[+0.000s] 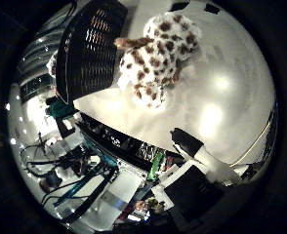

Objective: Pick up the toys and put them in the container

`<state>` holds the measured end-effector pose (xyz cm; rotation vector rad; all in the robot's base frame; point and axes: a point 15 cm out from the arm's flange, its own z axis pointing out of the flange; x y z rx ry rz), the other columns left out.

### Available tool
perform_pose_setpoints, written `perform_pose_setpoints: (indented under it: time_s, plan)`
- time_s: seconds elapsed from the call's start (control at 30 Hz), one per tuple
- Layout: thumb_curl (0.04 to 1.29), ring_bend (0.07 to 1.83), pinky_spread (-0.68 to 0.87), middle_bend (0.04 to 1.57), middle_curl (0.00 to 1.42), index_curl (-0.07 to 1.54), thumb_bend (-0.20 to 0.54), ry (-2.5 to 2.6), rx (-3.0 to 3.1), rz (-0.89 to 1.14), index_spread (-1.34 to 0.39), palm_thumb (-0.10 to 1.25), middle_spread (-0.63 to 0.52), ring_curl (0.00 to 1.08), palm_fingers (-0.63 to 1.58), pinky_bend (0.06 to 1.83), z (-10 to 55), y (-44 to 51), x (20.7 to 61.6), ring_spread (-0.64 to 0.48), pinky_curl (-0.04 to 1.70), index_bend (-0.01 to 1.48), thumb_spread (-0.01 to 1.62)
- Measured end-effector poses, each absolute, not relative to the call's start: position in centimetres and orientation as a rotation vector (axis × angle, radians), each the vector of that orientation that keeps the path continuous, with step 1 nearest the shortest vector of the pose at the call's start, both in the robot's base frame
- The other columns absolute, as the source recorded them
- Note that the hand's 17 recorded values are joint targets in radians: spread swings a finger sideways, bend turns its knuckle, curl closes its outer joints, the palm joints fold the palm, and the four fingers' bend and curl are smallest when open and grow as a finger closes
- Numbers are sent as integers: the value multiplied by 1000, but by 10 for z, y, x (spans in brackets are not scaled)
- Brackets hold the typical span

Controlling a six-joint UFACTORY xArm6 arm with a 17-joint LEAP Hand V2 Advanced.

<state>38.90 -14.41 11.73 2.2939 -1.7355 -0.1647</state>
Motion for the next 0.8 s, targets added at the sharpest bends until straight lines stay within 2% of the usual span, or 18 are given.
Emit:
perform_pose_setpoints:
  time_s: [0.33,0.57,0.7,0.8]
  plan:
    - [500,234,397,186,309,259,-13,-1619,2376,-129,-440,975,-17,269,40,398,106,-107,403,158,330,153,931]
    - [566,234,392,187,305,262,-8,-1521,2406,-178,-461,1056,-16,270,25,409,84,-76,402,156,327,165,907]
    - [603,215,383,194,304,286,-13,-1504,2413,-198,-483,1089,-38,264,76,379,60,-69,403,148,314,189,896]
    - [623,200,365,210,313,303,-12,-1506,2428,-182,-500,1102,-78,256,189,336,45,-65,409,100,298,202,888]
